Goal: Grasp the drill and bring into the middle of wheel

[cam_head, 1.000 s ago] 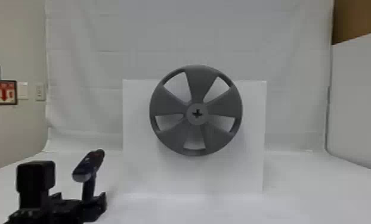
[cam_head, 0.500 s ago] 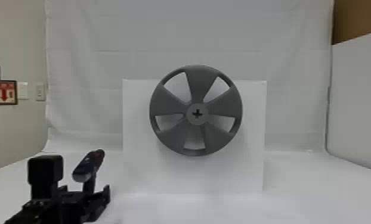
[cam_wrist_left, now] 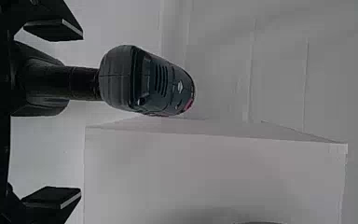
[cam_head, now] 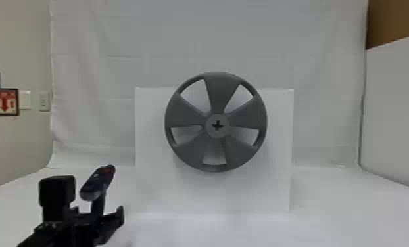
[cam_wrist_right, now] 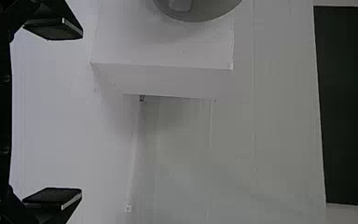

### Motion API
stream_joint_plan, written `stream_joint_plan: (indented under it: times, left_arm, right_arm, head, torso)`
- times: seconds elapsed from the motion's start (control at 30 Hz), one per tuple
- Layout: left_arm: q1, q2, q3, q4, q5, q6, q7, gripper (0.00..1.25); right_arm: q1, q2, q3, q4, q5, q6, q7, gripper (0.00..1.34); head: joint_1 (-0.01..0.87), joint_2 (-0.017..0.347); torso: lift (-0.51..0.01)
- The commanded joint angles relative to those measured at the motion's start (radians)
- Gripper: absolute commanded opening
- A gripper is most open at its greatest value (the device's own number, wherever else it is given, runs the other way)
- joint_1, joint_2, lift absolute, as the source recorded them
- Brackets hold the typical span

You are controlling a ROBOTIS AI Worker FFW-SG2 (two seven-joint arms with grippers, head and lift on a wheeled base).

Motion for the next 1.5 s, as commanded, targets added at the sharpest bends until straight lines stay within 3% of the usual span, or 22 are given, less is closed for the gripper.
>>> stream_joint_plan:
  times: [0.0,0.4,1.47]
  left_arm:
    - [-0.005,0.0,-0.001,0.033,-0.001,-0.031,0.001,1.14]
    - [-0.02,0.0,-0.011,0.088,-0.007,-0.071,0.012,1.04]
    - [-0.085,0.0,-0.034,0.183,-0.048,-0.092,0.053,1.04]
  right_arm:
    - [0.002,0.001,0.002,0.001,0.001,0.0,0.0,1.23]
    - [0.006,0.001,0.0,0.001,0.003,0.002,0.0,1.23]
    - [0.011,0.002,0.008,0.003,0.009,0.005,0.0,1.23]
  head:
    - [0.054,0.031]
    - [0.054,0.031]
    - [0.054,0.031]
  torso:
    - [-0.403]
    - [-0.403]
    - [-0.403]
